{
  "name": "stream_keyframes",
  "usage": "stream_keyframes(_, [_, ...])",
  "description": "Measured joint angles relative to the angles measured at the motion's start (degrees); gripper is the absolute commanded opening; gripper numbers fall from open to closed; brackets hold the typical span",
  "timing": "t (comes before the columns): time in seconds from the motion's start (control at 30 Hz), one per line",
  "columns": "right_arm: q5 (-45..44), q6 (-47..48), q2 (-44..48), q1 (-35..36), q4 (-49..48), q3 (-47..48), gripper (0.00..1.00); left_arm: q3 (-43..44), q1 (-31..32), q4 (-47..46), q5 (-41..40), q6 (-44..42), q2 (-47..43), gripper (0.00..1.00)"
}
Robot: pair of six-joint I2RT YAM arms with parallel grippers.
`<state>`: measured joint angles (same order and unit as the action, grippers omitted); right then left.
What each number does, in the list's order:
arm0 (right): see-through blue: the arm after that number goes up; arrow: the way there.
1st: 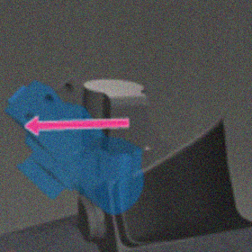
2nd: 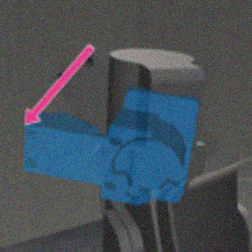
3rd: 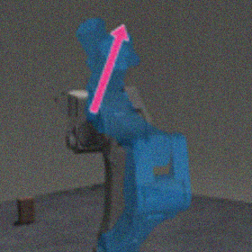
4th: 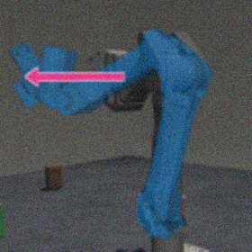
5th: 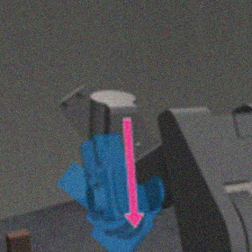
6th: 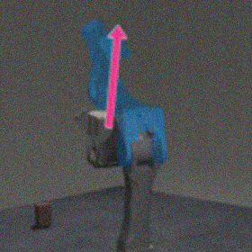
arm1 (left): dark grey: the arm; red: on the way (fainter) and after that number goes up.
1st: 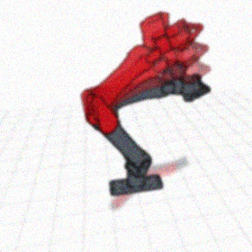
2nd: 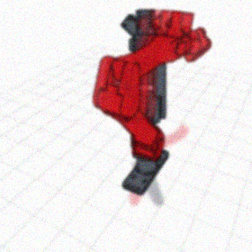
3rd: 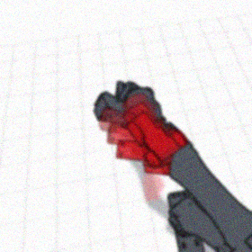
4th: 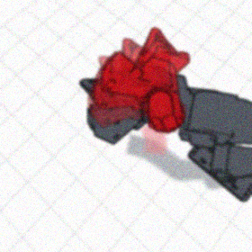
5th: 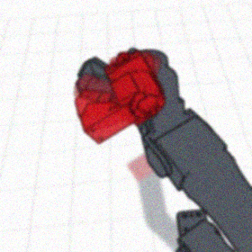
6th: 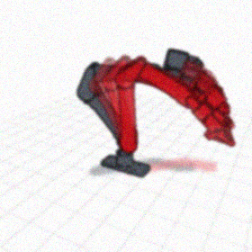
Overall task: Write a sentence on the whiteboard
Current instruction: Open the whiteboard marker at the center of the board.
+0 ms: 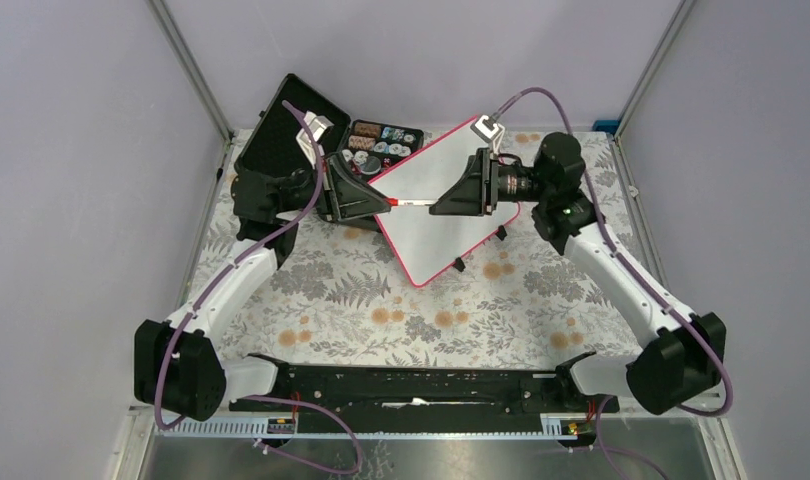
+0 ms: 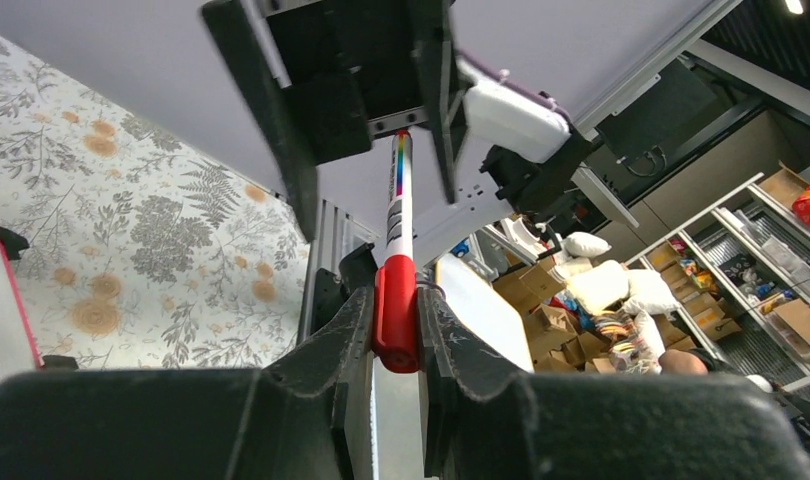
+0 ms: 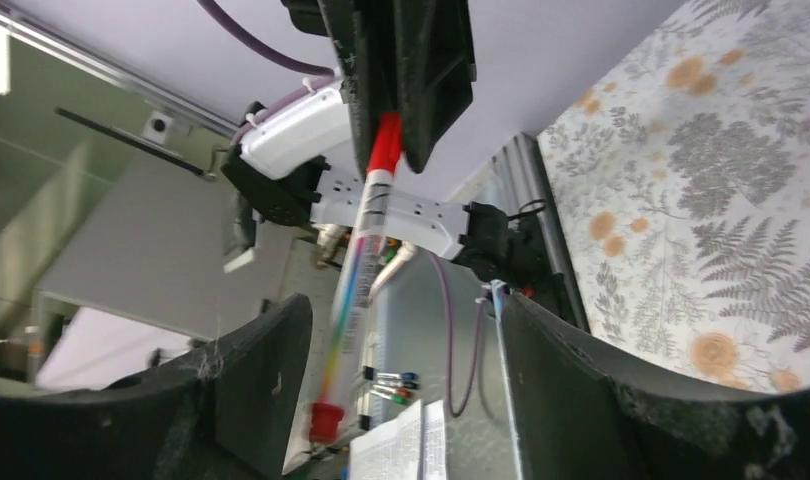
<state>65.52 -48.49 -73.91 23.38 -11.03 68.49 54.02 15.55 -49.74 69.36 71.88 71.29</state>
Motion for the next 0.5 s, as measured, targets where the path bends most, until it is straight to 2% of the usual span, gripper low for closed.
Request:
stream_keyframes(0.1, [0.55,-13.73,-2.38,-0.13,-16.44,-4.92,0.68,-0.31,0.0,-3.08,-0.42,2.38,0.02,0.0])
stream_keyframes(0.2, [0.76,-20.72,-4.24,-0.13,-24.17,-5.6,0.62,-0.31,-0.17,-4.11,-1.07,3.26,0.02,0.0])
stream_keyframes(0.33, [0.52,-24.79,-4.31,-0.13,-29.27,-5.55,0.53,-0.31,-0.2,-3.74,-1.46,3.17,0.02,0.0])
stream_keyframes(0.5, [0.46,-25.62,-4.31,-0.13,-29.97,-5.55,0.47,-0.31,-0.11,1.55,-2.23,-0.39,0.07,0.0])
